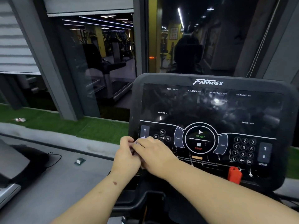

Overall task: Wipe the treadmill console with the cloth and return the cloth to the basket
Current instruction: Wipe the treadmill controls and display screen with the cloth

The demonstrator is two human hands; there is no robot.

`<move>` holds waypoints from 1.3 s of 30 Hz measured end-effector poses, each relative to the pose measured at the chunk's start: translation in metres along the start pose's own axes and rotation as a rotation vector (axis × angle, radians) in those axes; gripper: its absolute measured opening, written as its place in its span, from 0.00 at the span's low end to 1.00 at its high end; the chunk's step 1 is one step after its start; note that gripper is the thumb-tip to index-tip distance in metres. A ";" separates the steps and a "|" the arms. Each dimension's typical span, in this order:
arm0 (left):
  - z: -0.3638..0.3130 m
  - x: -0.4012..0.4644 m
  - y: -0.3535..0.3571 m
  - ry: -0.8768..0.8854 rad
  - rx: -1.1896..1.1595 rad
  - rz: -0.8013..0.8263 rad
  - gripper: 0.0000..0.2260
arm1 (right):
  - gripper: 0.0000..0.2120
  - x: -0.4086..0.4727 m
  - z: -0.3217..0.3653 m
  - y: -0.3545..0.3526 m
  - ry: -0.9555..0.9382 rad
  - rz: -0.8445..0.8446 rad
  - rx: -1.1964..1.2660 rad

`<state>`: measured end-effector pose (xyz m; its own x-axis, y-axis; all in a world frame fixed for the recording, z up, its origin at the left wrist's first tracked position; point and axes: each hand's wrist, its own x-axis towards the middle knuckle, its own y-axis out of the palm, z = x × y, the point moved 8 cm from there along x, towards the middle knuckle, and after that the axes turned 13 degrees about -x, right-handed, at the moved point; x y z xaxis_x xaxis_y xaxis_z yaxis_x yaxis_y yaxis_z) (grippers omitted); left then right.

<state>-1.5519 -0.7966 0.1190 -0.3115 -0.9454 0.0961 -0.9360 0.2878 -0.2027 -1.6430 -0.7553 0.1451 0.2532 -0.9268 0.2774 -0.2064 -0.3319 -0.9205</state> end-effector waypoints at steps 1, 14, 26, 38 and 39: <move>0.003 0.003 -0.001 -0.008 0.009 0.019 0.24 | 0.31 0.002 -0.001 0.003 0.008 0.008 -0.016; -0.027 0.036 0.004 0.518 0.727 0.126 0.36 | 0.14 -0.022 -0.045 -0.012 0.123 -0.077 -0.230; -0.050 0.051 0.012 0.665 0.946 0.206 0.50 | 0.14 -0.017 -0.057 -0.016 0.232 -0.039 -0.206; -0.043 0.059 0.016 0.667 1.002 0.293 0.53 | 0.11 0.000 -0.071 -0.021 0.385 -0.022 -0.153; -0.043 0.058 0.016 0.666 0.998 0.293 0.52 | 0.13 -0.001 -0.061 -0.016 0.394 0.006 -0.113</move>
<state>-1.5921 -0.8402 0.1628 -0.7844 -0.5184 0.3405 -0.3733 -0.0438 -0.9267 -1.6976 -0.7598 0.1768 -0.1255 -0.9177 0.3769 -0.3148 -0.3234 -0.8924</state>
